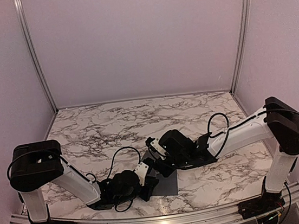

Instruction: Place the letter into the envelope and seal it

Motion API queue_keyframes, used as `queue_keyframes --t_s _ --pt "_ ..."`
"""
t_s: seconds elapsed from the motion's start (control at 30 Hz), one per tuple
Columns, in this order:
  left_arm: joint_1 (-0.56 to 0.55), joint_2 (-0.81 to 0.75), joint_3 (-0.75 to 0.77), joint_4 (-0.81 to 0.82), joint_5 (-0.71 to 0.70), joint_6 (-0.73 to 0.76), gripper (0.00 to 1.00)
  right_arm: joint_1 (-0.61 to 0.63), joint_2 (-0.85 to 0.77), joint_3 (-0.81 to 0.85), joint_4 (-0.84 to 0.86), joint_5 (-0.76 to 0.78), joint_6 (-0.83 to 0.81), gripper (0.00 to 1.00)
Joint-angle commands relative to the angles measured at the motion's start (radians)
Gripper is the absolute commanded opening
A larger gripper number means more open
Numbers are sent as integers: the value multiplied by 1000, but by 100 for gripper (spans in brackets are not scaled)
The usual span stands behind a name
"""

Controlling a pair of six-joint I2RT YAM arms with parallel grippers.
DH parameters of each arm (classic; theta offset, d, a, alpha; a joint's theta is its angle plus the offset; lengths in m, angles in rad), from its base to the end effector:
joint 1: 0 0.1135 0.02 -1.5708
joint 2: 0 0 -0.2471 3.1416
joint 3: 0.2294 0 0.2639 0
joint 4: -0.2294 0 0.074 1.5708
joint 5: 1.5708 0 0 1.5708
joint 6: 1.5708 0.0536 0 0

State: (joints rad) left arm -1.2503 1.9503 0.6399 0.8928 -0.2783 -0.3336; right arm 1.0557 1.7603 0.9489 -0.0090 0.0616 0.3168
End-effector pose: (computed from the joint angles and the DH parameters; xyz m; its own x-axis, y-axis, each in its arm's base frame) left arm 0.1244 -0.3280 0.0592 -0.3936 0.1865 -0.9002 0.7457 0.6374 -0.1940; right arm 0.1871 0.3238 0.1179 -0.6065 -0.4403 -0.6620 -0.6935 0.7002 0.1697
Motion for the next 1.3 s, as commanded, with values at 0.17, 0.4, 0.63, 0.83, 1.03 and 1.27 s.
queue_keyframes --t_s 0.17,0.4,0.63,0.83,1.03,1.27 --pt "-5 44 1 -63 0 -7 17 3 3 20 -97 79 26 0" --pt "-5 47 -5 -63 3 -11 17 -38 33 53 -93 119 4 0" --pt "-5 52 -8 -63 -2 -12 16 -59 61 79 -78 134 -18 0" --pt "-5 48 -7 -63 -8 -15 16 -59 64 70 -62 102 -23 0" --pt "-5 50 -3 -63 -15 -18 16 -39 19 19 -41 7 -23 0" --pt "-4 49 0 -63 -22 -13 16 22 -29 -7 -77 19 -5 0"
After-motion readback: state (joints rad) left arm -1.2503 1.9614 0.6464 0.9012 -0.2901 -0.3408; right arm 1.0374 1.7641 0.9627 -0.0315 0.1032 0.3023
